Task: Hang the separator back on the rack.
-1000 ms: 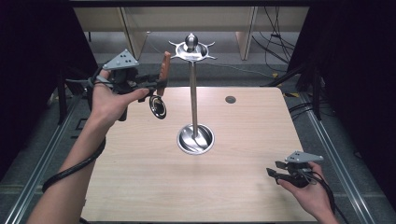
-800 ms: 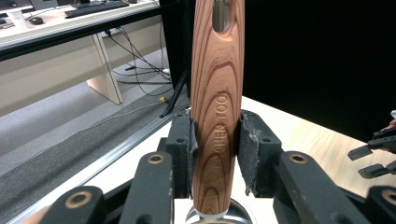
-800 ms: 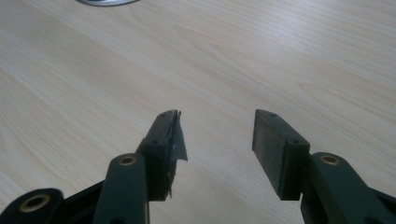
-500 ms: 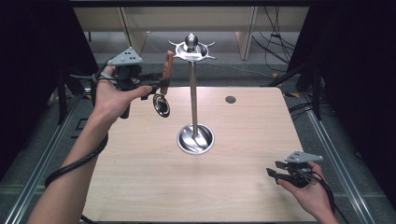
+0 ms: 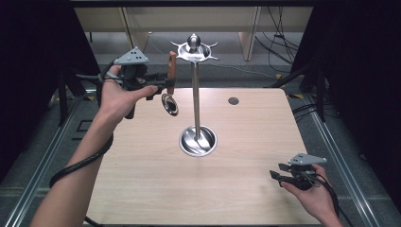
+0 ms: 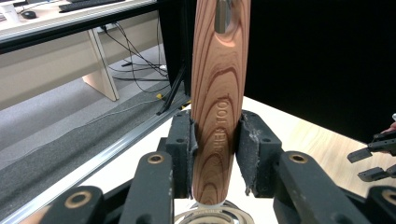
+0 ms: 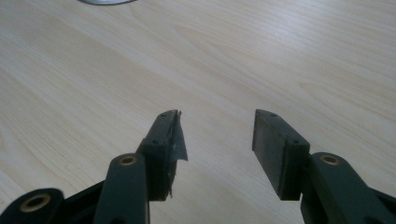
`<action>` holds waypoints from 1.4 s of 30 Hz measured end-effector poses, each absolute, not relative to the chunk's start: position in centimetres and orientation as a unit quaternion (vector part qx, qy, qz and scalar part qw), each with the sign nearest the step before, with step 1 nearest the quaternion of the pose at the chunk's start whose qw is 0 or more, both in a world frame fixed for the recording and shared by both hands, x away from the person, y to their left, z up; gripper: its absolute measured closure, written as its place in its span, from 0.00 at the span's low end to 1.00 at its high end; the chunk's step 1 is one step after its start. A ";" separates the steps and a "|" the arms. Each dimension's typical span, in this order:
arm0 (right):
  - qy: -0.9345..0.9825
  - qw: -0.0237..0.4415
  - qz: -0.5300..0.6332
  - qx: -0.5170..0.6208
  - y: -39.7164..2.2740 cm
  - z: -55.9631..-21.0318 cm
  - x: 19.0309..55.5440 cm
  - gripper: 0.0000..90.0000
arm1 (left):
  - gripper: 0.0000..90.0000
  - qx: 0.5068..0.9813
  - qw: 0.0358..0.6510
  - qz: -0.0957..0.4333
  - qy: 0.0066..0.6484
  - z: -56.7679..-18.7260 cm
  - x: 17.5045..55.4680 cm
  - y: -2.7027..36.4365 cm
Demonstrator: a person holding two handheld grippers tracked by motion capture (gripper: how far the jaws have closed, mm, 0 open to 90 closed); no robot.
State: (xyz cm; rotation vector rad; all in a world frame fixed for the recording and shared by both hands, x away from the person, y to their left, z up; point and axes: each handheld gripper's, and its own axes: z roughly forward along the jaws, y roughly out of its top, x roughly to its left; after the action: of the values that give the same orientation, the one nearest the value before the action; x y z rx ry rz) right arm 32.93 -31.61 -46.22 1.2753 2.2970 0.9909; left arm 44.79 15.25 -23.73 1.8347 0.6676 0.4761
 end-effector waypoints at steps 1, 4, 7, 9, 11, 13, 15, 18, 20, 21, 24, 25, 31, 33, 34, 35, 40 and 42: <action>0.807 0.166 0.349 0.447 -31.6 -46.2 33.0 0.57 | 0.74 0.770 0.536 0.200 0.282 -23.8 44.8 15.2; 0.805 0.165 0.349 0.450 -31.6 -46.2 32.9 0.57 | 0.74 0.769 0.538 0.198 0.283 -23.9 44.8 15.0; 0.805 0.163 0.349 0.451 -31.6 -46.2 32.9 0.57 | 0.74 0.767 0.538 0.199 0.287 -24.0 44.9 14.9; 0.808 0.161 0.344 0.450 -31.6 -46.2 32.9 0.57 | 0.74 0.768 0.537 0.197 0.287 -24.1 44.9 14.8; 0.808 0.161 0.344 0.450 -31.6 -46.2 32.9 0.57 | 0.73 0.769 0.533 0.201 0.291 -24.3 44.8 14.7; 0.809 0.163 0.344 0.448 -31.6 -46.2 32.9 0.57 | 0.73 0.767 0.535 0.202 0.291 -24.5 44.7 14.6; 0.808 0.160 0.345 0.450 -31.6 -46.2 32.9 0.57 | 0.73 0.765 0.539 0.202 0.291 -24.6 44.7 14.6; 0.808 0.159 0.344 0.452 -31.6 -46.2 32.8 0.57 | 0.69 0.761 0.538 0.209 0.296 -24.7 44.5 14.6; 0.808 0.160 0.346 0.450 -31.6 -46.2 32.8 0.57 | 0.66 0.759 0.536 0.218 0.297 -24.9 44.2 14.7; 0.807 0.161 0.347 0.450 -31.6 -46.2 32.8 0.57 | 0.65 0.755 0.541 0.221 0.298 -25.0 44.0 14.8; 0.808 0.160 0.345 0.450 -31.6 -46.1 32.8 0.57 | 0.60 0.742 0.549 0.233 0.307 -25.2 43.3 15.3; 0.807 0.161 0.345 0.450 -31.6 -46.1 32.8 0.57 | 0.58 0.738 0.550 0.235 0.311 -25.3 43.0 15.5; 0.809 0.169 0.344 0.445 -31.6 -46.1 32.9 0.57 | 0.48 0.727 0.551 0.258 0.317 -26.3 40.7 16.8; 0.809 0.171 0.344 0.445 -31.6 -46.2 32.9 0.57 | 0.46 0.720 0.553 0.266 0.324 -26.8 39.9 17.3; 0.809 0.172 0.343 0.445 -31.6 -46.2 32.9 0.57 | 0.45 0.718 0.552 0.269 0.326 -27.0 39.5 17.6; 0.808 0.172 0.346 0.446 -31.6 -46.2 32.9 0.57 | 0.44 0.717 0.551 0.264 0.337 -27.4 38.9 17.7; 0.809 0.172 0.345 0.445 -31.6 -46.2 32.9 0.57 | 0.43 0.714 0.541 0.283 0.343 -29.6 36.6 18.5; 0.808 0.172 0.345 0.445 -31.6 -46.2 32.8 0.57 | 0.43 0.710 0.539 0.295 0.345 -30.8 35.7 18.9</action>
State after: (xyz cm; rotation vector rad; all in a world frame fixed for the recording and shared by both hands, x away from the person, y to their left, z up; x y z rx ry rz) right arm 32.85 -31.57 -46.21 1.2646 2.2938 0.9803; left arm 35.74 18.88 -30.82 1.6884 0.8194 0.7006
